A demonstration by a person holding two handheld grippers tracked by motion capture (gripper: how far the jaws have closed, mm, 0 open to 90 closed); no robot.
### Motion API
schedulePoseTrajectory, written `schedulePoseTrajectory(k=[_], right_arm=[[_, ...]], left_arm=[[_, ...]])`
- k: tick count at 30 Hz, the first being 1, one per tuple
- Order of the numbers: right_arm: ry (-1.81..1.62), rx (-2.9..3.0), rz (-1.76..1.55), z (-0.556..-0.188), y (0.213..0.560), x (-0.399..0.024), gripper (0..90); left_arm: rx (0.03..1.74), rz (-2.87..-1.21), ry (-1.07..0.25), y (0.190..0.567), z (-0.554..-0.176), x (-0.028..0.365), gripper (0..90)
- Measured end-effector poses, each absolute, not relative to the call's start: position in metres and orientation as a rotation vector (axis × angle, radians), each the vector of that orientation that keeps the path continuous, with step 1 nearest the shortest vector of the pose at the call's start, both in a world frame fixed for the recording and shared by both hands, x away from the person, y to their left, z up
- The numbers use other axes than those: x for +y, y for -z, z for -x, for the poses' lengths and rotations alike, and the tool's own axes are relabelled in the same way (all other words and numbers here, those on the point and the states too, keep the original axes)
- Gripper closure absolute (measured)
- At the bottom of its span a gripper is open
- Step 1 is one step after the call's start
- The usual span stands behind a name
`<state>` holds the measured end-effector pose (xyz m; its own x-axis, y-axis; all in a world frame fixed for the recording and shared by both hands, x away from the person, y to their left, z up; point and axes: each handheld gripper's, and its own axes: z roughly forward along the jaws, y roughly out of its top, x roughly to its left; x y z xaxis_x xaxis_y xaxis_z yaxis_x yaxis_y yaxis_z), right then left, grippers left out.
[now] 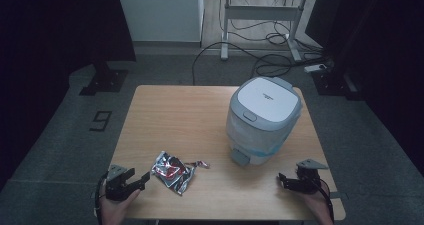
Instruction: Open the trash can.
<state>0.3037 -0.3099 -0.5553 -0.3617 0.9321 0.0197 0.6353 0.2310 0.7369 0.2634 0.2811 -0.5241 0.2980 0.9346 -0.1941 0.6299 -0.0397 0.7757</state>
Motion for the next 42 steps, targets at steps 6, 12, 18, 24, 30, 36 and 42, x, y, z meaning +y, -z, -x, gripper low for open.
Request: schedulePoseTrajectory(k=[6,12,18,24,30,36,42], right_arm=[[-0.981,2.072,-1.419,-0.297,0.549,-0.311,32.4],[-1.107,2.057,-1.345,-0.29,0.534,-0.311,56.7],[-1.205,2.092,-1.237,-0.284,0.524,-0.307,76.8],[-1.304,2.132,-1.128,-0.281,0.515,-0.294,89.7],[-1.33,2.167,-1.084,-0.287,0.514,-0.276,89.9],[-1.343,2.195,-1.034,-0.296,0.515,-0.257,89.9],[-1.337,2.224,-1.001,-0.305,0.519,-0.242,89.9]], left_arm=[[1.409,-1.763,-0.472,0.524,-0.264,0.278,32.7],[1.408,-1.77,-0.467,0.524,-0.265,0.278,32.9],[1.408,-1.767,-0.466,0.524,-0.265,0.278,33.0],[1.404,-1.771,-0.463,0.524,-0.266,0.276,33.3],[1.401,-1.78,-0.461,0.524,-0.267,0.273,33.4],[1.399,-1.781,-0.456,0.524,-0.268,0.272,33.6],[1.398,-1.784,-0.451,0.525,-0.268,0.27,33.9]])
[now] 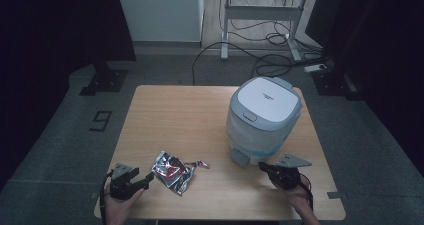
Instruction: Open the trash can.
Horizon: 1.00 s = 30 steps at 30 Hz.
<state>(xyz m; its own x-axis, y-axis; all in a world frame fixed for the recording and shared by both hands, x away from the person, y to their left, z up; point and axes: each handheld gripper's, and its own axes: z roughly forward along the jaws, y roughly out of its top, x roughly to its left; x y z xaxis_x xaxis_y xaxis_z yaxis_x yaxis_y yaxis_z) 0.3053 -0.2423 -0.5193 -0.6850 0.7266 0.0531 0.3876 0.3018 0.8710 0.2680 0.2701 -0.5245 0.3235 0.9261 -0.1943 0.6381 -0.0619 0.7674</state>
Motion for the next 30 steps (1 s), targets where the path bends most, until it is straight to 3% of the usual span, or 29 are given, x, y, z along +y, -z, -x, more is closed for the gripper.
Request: schedulePoseTrajectory(k=[16,30], right_arm=[[-1.326,2.257,-0.948,-0.327,0.531,-0.198,90.0],[-1.263,2.239,-0.948,-0.334,0.539,-0.187,90.0]], left_arm=[[1.4,-1.787,-0.443,0.525,-0.269,0.269,34.2],[1.401,-1.794,-0.433,0.525,-0.268,0.268,34.5]])
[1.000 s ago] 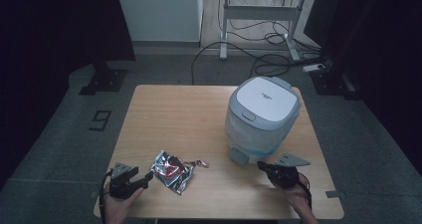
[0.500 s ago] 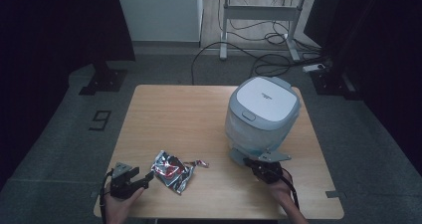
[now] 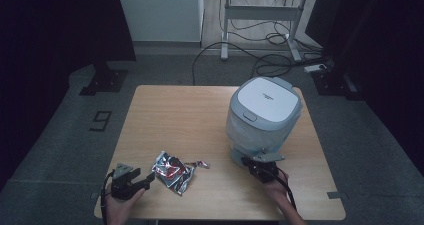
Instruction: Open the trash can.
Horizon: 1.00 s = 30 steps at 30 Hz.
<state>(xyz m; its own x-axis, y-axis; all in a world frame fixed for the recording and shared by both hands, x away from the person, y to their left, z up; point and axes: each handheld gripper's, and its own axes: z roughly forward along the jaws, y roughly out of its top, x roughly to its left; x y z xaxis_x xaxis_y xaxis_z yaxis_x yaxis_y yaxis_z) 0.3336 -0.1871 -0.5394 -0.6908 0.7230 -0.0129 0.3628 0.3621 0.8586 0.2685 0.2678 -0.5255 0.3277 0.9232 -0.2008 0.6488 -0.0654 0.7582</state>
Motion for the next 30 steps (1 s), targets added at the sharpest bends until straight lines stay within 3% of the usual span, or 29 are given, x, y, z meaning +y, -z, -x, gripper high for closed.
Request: schedulePoseTrajectory(k=[30], right_arm=[[-1.174,2.268,-1.004,-0.3329,0.5392,-0.1803,90.0]], left_arm=[[1.428,-1.795,-0.423,0.5276,-0.2682,0.2668,35.5]])
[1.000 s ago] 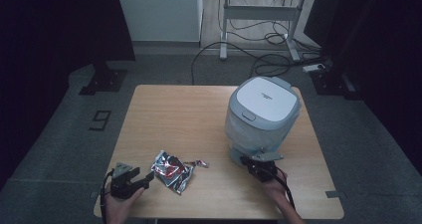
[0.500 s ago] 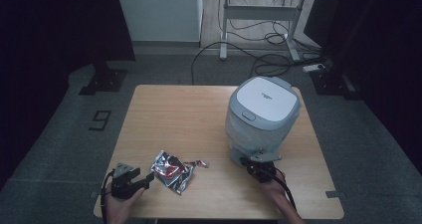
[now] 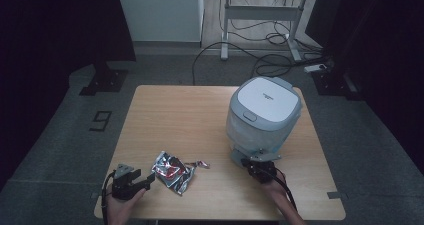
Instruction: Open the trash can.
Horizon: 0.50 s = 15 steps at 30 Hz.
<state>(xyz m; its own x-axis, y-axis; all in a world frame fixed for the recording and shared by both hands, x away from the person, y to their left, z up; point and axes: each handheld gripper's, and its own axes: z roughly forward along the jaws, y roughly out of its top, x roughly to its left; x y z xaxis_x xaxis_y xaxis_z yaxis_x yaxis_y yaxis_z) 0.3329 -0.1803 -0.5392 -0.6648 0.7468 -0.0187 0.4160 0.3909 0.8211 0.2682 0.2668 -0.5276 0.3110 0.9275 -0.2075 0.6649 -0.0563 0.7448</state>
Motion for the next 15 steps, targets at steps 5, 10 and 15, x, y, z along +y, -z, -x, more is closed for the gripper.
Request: schedulePoseTrajectory(k=[5,10,15], right_arm=[[-1.148,2.27,-0.999,-0.3324,0.5383,-0.1782,90.0],[-1.129,2.275,-1.006,-0.3323,0.5384,-0.1765,90.0],[-1.119,2.284,-1.014,-0.3327,0.5399,-0.1755,90.0]], left_arm=[[1.432,-1.788,-0.424,0.5273,-0.2678,0.2682,35.5],[1.435,-1.789,-0.418,0.5277,-0.2682,0.2691,35.6],[1.433,-1.787,-0.415,0.5276,-0.268,0.2694,35.6]])
